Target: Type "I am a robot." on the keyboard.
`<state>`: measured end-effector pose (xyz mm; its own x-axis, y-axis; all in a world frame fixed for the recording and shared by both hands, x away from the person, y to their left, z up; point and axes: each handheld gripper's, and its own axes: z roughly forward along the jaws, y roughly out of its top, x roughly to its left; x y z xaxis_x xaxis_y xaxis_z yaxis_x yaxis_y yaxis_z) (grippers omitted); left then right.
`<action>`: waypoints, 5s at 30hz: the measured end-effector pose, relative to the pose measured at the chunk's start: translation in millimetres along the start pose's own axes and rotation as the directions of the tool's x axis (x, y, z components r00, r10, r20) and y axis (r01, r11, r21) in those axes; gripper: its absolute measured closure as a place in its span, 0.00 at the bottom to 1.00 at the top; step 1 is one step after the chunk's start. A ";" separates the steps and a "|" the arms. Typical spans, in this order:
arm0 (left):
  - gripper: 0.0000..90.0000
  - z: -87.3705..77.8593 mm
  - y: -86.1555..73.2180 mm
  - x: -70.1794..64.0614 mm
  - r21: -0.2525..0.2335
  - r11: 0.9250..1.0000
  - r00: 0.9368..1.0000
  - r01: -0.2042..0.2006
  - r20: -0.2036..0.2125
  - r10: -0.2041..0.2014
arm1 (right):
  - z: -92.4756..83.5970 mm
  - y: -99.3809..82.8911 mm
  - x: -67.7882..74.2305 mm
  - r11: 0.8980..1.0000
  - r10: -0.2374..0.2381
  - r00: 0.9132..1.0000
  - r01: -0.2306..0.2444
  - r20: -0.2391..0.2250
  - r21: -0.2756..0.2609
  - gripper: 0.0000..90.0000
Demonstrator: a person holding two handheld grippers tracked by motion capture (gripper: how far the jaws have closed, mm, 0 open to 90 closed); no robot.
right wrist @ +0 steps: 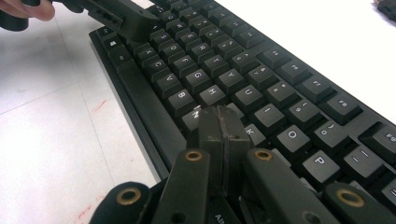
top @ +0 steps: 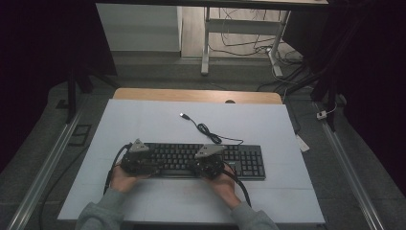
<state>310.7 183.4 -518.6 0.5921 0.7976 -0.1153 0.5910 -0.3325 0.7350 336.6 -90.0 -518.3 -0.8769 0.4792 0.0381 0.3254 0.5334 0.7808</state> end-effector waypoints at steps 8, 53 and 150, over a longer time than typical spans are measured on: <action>0.41 0.2 -0.3 0.6 0.005 1.000 1.000 -0.001 -0.003 0.001 | 4.5 2.7 2.1 1.000 -0.009 1.000 0.009 0.009 0.016 1.00; 0.39 -1.2 -1.0 0.7 0.012 1.000 1.000 -0.009 -0.017 0.009 | -26.2 4.8 -13.6 0.997 0.043 0.999 -0.041 0.029 -0.071 0.92; 0.39 5.8 4.3 -21.0 0.005 0.998 0.998 -0.060 0.027 0.060 | -49.8 -19.4 -25.2 0.997 0.054 0.995 -0.050 0.083 -0.054 0.62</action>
<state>304.0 162.3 -516.9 0.6413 0.7621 -0.0892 0.5572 -0.3827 0.7369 334.8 -147.2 -503.3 -0.8254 0.5638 0.0283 0.3491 0.4704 0.8105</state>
